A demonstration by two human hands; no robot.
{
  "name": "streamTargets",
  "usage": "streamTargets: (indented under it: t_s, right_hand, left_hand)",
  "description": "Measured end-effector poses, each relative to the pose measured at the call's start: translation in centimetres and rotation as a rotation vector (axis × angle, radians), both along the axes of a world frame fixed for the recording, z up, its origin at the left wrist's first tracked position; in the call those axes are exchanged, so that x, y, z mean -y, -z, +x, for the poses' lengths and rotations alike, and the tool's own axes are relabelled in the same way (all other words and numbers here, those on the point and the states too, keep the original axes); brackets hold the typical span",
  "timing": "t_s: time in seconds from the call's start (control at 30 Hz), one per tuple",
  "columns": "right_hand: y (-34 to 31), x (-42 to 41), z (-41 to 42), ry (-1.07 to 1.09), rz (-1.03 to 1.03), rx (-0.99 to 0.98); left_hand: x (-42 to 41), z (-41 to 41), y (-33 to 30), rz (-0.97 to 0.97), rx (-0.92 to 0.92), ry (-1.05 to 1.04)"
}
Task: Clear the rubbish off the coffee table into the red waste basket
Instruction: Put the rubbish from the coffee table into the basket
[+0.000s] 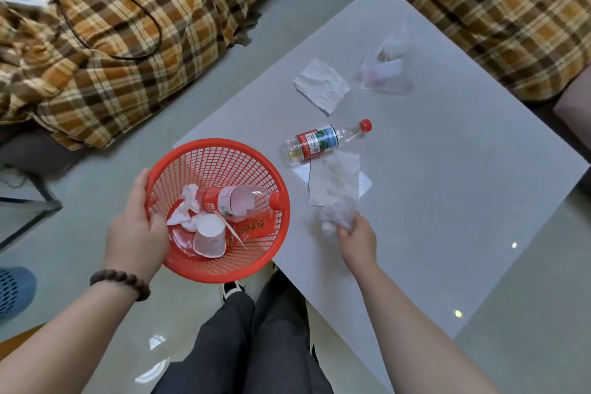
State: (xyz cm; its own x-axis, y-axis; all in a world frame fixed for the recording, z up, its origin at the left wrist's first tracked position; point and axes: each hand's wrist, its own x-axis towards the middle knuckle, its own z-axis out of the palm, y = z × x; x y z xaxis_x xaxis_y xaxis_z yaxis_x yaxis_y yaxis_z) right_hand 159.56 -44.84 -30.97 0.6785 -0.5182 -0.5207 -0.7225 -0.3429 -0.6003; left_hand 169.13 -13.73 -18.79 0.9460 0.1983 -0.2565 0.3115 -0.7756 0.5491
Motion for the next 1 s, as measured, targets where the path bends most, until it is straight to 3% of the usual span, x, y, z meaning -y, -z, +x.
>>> streamTargets:
  t_s: [0.2,0.33,0.47,0.67,0.83,1.0]
  right_hand:
    - [-10.9,-1.9,3.9,0.113,0.035,0.384]
    - [-16.8,-5.4,6.5,-0.151,0.027,0.641]
    - [-17.4,-8.9,8.4,-0.583,-0.064,0.522]
    - [-15.6,-12.0,10.1,-0.882,-0.213,0.26]
    - [-16.1,-12.1,10.0,-0.864,-0.14,0.381]
    - [-15.3,-8.6,9.2,-0.597,-0.083,0.49]
  left_hand:
    - [2.9,0.1,-3.7,-0.021,0.068,0.062]
    - [4.6,0.3,-5.4,-0.043,0.099,0.101]
    - [5.4,0.1,-6.8,-0.07,0.142,0.115]
    - [5.4,0.0,-7.6,-0.089,0.15,0.125]
    - [4.6,0.5,-7.1,-0.076,0.137,0.072]
    - [2.6,2.2,-6.2,-0.024,0.117,-0.011]
